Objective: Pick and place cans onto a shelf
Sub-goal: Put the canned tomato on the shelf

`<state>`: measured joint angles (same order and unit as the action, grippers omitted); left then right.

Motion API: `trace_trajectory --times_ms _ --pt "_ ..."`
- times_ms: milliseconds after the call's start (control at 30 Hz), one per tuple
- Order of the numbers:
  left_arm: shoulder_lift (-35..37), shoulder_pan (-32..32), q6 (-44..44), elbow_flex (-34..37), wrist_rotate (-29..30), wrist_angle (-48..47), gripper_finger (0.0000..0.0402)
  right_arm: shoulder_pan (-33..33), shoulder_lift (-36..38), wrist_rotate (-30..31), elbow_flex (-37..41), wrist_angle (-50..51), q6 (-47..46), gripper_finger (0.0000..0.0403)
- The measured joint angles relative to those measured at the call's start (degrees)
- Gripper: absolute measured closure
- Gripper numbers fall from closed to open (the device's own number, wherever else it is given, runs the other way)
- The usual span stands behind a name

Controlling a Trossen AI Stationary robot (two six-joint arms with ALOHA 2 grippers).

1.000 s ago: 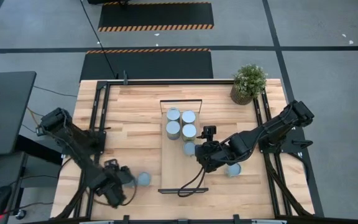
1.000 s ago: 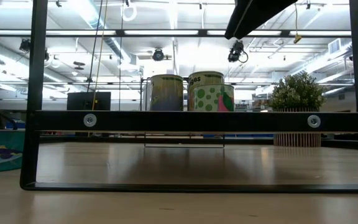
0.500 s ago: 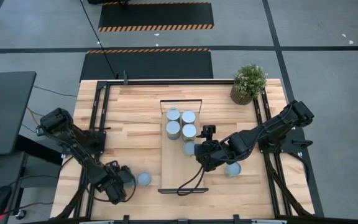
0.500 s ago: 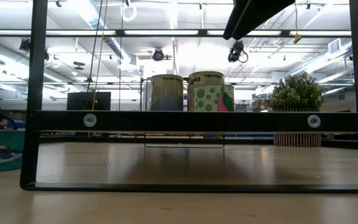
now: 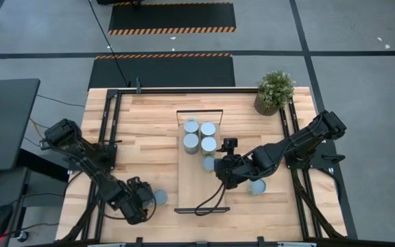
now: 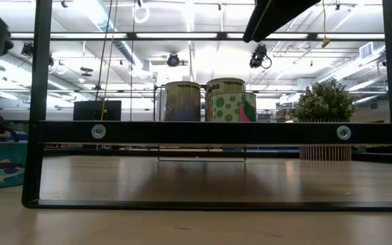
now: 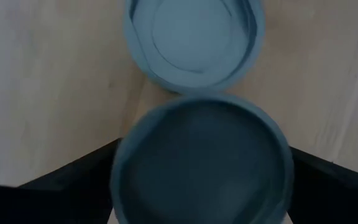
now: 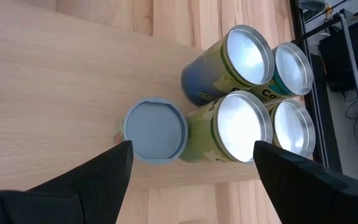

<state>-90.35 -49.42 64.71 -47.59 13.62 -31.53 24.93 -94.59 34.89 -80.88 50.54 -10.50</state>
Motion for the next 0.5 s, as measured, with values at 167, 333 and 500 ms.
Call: trace_trajectory --times_ms 167,333,500 --pt "0.0 1.3 0.2 0.0 -0.8 0.0 0.0028 0.0 0.0 0.0 0.0 -0.4 0.0 0.0062" --pt "0.0 2.8 0.1 0.0 -2.8 0.0 0.0057 0.0 0.0 0.0 0.0 -0.4 0.0 0.0062" --pt "0.0 3.9 -2.7 -0.2 -5.2 -0.6 0.0111 0.0 0.0 -0.5 0.0 -0.4 -0.3 0.0062"
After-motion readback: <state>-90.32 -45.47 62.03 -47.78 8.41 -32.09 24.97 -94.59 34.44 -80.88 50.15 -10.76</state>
